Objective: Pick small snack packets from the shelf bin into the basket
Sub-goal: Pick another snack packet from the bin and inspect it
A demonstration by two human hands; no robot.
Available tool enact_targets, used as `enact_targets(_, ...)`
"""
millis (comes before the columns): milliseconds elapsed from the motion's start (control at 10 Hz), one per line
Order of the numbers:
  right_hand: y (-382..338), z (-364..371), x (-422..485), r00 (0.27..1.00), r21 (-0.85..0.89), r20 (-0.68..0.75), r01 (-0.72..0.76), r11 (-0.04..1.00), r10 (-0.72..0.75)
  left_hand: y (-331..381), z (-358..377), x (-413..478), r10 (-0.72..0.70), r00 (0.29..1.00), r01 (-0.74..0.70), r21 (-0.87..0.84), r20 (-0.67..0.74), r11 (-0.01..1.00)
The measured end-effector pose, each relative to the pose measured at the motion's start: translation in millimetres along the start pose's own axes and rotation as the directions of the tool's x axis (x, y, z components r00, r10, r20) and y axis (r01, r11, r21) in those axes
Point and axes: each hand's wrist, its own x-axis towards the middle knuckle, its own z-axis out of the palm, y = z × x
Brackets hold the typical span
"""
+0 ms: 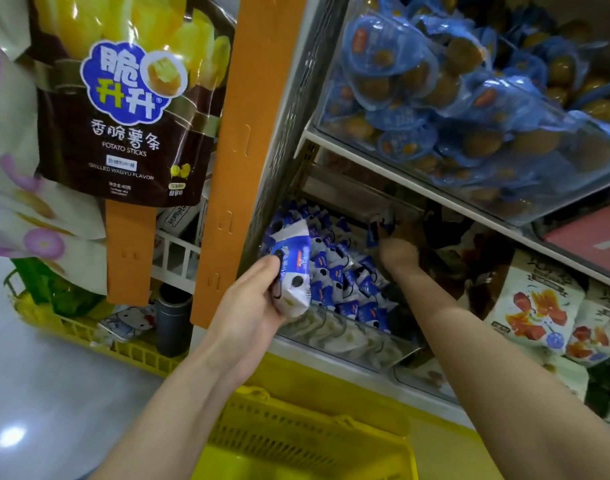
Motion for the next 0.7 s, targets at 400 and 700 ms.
enact_targets(400, 10, 32, 29, 0.988, -0.035, 0.141, -0.061, 0.998, 0.065, 2, -8, 13, -0.029, 0.995, 0.026, 0.024, 0.093, 0.999)
enact_targets(700, -26, -6, -48, 0.991, 0.242, 0.047, 0.107, 0.964, -0.122, -4, -3, 11, -0.028, 0.997, 0.026, 0.037, 0.072, 0.999)
